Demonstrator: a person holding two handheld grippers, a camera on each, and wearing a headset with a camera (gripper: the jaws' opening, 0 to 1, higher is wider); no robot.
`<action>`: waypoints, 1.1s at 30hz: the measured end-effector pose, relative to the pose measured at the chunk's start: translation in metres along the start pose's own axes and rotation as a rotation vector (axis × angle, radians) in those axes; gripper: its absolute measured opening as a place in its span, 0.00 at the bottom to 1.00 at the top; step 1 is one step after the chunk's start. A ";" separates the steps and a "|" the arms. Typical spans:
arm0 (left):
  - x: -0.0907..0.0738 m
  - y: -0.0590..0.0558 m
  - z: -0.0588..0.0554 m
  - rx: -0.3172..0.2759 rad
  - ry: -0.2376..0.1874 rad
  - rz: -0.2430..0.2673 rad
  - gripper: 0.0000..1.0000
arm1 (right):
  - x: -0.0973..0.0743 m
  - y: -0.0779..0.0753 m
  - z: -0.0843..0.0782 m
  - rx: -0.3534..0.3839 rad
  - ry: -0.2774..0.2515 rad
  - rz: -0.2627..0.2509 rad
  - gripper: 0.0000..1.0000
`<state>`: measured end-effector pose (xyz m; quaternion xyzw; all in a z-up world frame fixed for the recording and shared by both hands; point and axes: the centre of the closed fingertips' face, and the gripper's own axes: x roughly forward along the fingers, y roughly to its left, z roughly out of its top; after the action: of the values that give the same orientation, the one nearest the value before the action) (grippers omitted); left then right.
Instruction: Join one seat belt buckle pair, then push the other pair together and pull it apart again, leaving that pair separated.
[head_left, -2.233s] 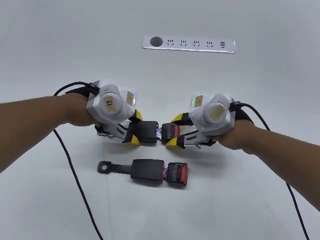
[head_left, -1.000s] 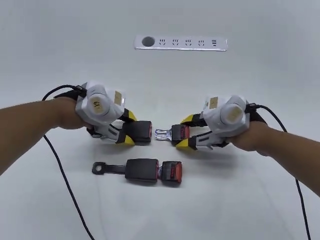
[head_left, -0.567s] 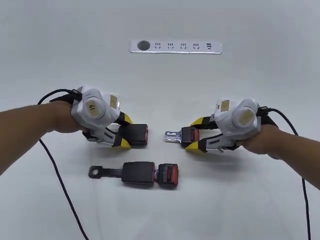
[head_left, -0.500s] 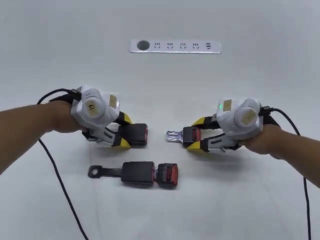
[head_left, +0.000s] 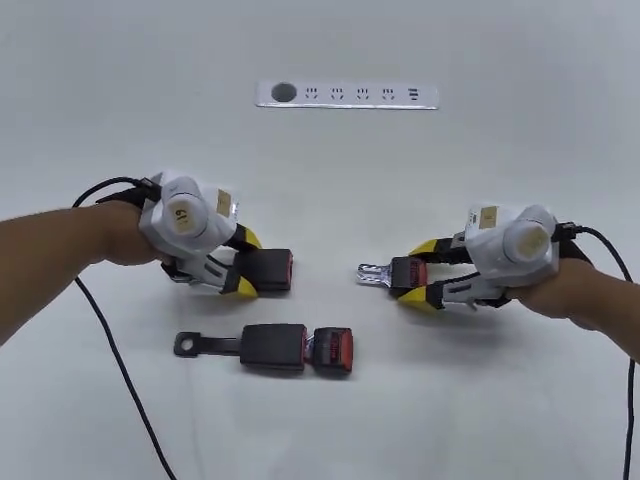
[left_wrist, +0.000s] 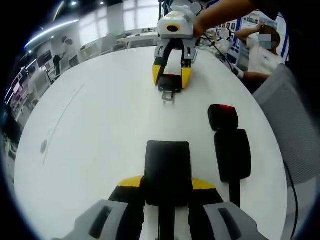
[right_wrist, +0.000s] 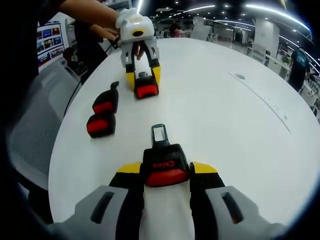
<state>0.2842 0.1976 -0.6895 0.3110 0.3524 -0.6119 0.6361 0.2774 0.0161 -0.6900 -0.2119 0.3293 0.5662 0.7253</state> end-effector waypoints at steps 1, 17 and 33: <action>0.000 -0.001 0.000 0.000 0.000 0.000 0.34 | -0.002 0.000 -0.002 -0.001 0.001 0.000 0.34; -0.001 0.000 -0.002 -0.001 0.008 -0.006 0.34 | -0.021 -0.006 -0.019 -0.009 0.027 0.005 0.35; 0.000 -0.002 -0.001 0.021 0.030 -0.019 0.35 | -0.024 -0.010 -0.023 -0.018 0.061 0.009 0.35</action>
<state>0.2826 0.1980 -0.6896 0.3234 0.3585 -0.6167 0.6218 0.2780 -0.0188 -0.6896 -0.2342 0.3468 0.5656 0.7106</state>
